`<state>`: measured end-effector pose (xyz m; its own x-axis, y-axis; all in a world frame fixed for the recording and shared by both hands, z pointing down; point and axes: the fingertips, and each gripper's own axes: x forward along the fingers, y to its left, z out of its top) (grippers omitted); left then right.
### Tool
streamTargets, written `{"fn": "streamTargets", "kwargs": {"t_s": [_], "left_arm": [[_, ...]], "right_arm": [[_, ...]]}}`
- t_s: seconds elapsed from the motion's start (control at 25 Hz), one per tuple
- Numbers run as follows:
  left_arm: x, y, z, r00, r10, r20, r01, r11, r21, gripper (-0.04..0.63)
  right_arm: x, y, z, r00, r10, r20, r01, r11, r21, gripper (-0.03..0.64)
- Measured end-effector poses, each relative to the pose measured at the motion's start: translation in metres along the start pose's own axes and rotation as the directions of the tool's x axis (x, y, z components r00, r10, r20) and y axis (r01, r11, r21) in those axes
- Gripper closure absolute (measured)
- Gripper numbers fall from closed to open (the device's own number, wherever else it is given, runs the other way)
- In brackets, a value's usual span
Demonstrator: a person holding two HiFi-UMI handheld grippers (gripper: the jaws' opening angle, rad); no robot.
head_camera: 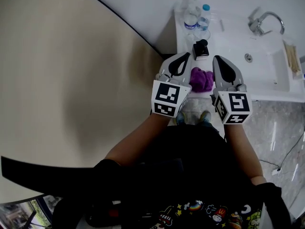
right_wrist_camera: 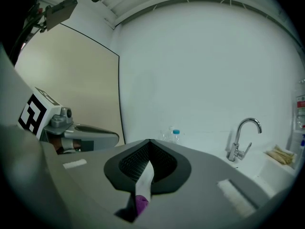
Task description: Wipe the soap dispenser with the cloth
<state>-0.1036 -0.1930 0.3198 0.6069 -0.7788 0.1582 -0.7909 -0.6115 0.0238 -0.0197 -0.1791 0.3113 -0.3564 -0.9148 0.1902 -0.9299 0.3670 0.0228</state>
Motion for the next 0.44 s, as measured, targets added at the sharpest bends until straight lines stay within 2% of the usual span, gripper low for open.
{"fn": "streamTargets", "kwargs": {"t_s": [0.44], "left_arm": [[0.003, 0.015, 0.007, 1.000, 0.006, 0.012, -0.006, 1.000, -0.008, 0.595]], "right_arm": [[0.019, 0.006, 0.000, 1.000, 0.012, -0.009, -0.012, 1.000, 0.008, 0.594]]}}
